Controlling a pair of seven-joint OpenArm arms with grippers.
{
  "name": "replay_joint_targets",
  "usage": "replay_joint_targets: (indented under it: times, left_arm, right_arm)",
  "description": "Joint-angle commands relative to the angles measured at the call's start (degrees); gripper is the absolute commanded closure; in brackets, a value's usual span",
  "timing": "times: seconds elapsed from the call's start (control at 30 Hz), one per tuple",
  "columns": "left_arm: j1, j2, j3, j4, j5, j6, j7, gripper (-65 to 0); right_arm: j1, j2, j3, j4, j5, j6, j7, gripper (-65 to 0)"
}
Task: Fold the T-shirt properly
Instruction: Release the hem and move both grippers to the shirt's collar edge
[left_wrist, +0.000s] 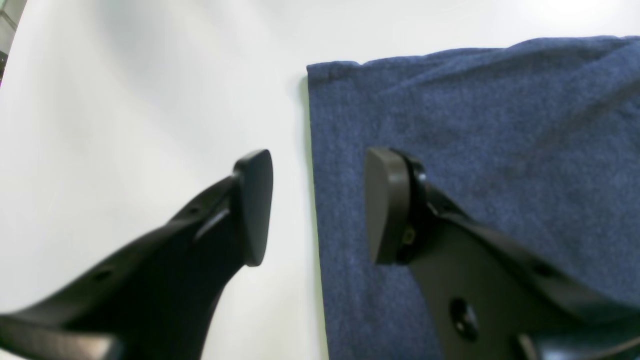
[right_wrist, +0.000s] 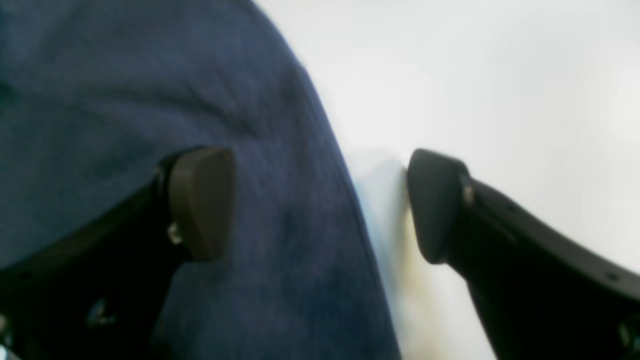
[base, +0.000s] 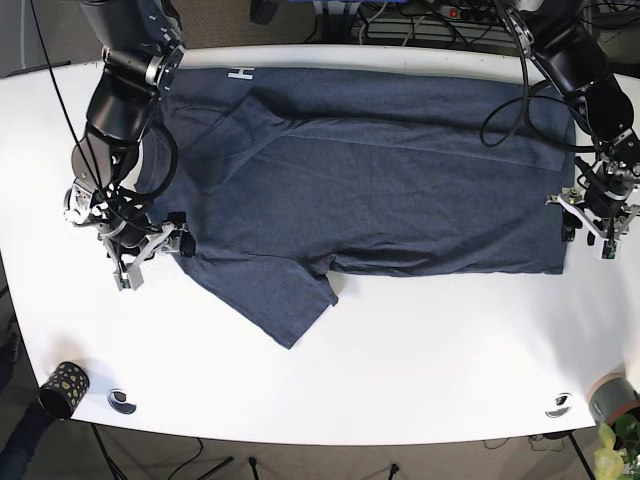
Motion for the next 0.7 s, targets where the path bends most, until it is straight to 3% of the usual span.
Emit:
replay_joint_targets:
  times: [0.0,0.1,0.3,0.43,0.67]
  left_arm:
    - [-1.3,-1.0,0.1,0.9,-0.8,0.1,-1.4,-26.9]
    - [-1.2,-1.0,-0.1,0.9,-0.8,0.1,-1.4,-27.1]
    - [-1.2,-1.1,-0.1,-3.0,-0.8,0.1,-1.5,-27.1]
    - [-1.3,-2.2,0.0,-4.5,-0.8,0.1,-1.5,-27.2]
    - [-3.8,-3.7,0.2,-9.6,-0.8,0.1,-1.4,-27.5]
  right_arm:
    - [2.1,0.9,0.1,-1.3,0.2,0.32,1.5,-50.3]
    - [2.2,0.1,-0.5,-1.9,0.2,0.32,2.3,-50.3]
    - [2.3,-1.6,-7.9,-1.9,0.2,0.32,4.8,-50.3]
    - [2.3,-3.7,-7.1,-2.0,0.0,0.32,4.9,-50.3]
    - [2.3,-3.9,-6.8,-2.0,-0.1,0.32,4.9,-49.9]
